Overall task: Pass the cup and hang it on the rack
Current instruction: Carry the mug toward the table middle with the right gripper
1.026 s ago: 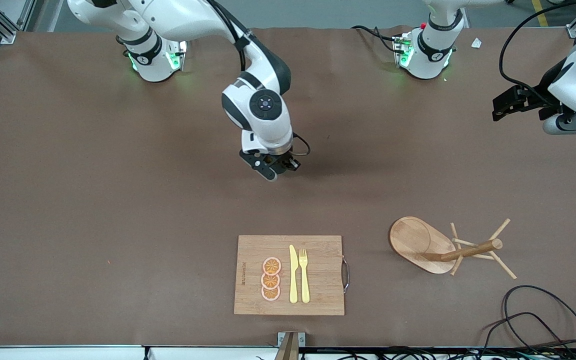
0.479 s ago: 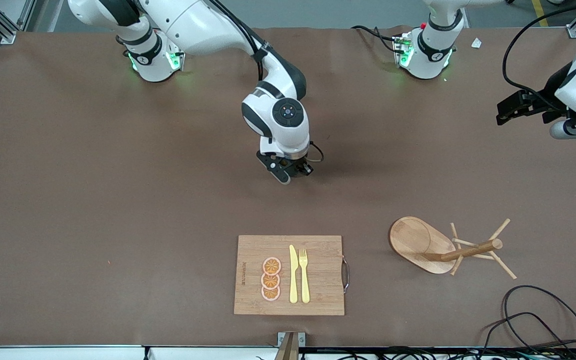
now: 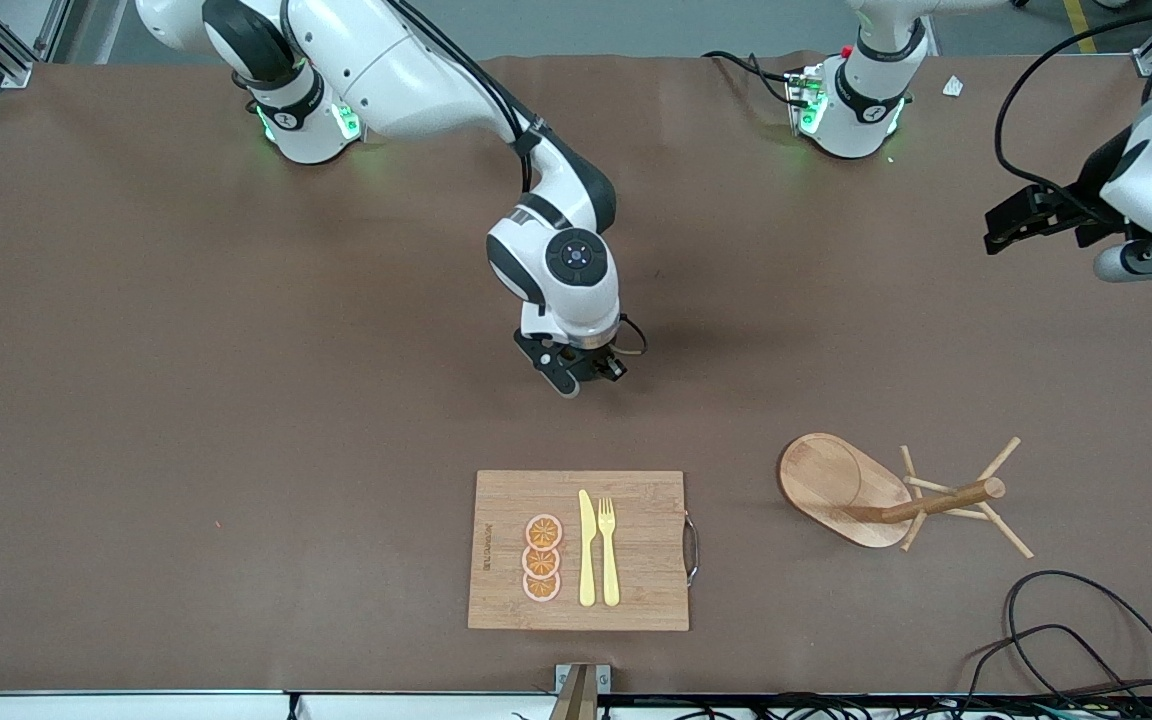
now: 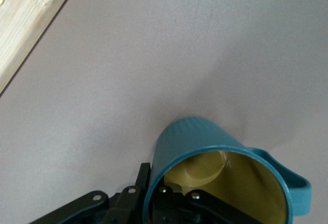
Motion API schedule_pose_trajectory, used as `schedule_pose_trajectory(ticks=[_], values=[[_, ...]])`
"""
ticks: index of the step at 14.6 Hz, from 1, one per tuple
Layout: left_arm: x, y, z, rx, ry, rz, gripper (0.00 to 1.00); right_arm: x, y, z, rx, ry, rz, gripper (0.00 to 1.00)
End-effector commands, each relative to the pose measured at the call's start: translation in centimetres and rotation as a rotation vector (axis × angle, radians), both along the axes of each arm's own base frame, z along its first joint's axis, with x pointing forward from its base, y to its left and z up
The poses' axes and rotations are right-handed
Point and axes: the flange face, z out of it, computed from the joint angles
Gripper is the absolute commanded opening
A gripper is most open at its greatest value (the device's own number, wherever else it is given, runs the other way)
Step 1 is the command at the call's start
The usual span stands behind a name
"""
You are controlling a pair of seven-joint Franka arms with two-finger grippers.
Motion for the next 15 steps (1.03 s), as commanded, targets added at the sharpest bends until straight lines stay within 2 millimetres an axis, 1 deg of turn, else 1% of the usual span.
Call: schedule_pose_trajectory(ticks=[1, 2, 3, 4, 5, 7, 10, 11, 12, 14, 15], values=[[0.4, -1.4, -0.4, 0.007, -0.001, 0.026, 1.00, 0.1, 0.5, 0.1, -0.008, -0.007, -0.009, 0.17], [0.6, -1.5, -0.8, 0.006, 0.005, 0.026, 1.00, -0.1, 0.6, 0.0, -0.008, -0.008, -0.005, 0.46], [0.6, -1.6, -0.9, 0.006, 0.005, 0.022, 1.00, -0.3, 0.8, 0.0, -0.010, -0.010, -0.001, 0.64], [0.8, -1.8, -1.4, 0.005, 0.015, 0.021, 1.00, -0.1, 0.6, 0.0, -0.018, -0.018, 0.002, 0.71], [0.7, -2.5, -1.5, 0.006, 0.017, 0.009, 1.00, -0.3, 0.8, 0.1, -0.025, -0.026, 0.009, 0.81], [0.7, -3.2, -1.6, 0.009, 0.018, 0.007, 1.00, 0.0, 0.6, 0.6, -0.028, -0.036, 0.012, 0.95], [0.3, -5.5, -1.6, 0.034, 0.010, 0.038, 1.00, 0.7, 0.1, 2.0, -0.015, -0.044, 0.003, 0.97], [0.2, -6.3, -1.2, 0.046, -0.002, 0.033, 1.00, 0.9, 0.0, 2.3, -0.013, -0.046, 0.002, 0.97], [0.0, -6.8, -1.2, 0.049, -0.005, 0.030, 1.00, 1.3, -0.6, 2.7, -0.023, -0.041, 0.001, 0.97], [-0.1, -7.6, -1.3, 0.049, -0.002, 0.026, 1.00, 3.3, -3.2, 2.7, -0.044, -0.011, -0.020, 0.99], [-0.2, -7.6, -1.3, 0.049, -0.002, 0.026, 1.00, 4.3, -4.4, 4.5, -0.036, -0.011, 0.025, 0.99]])
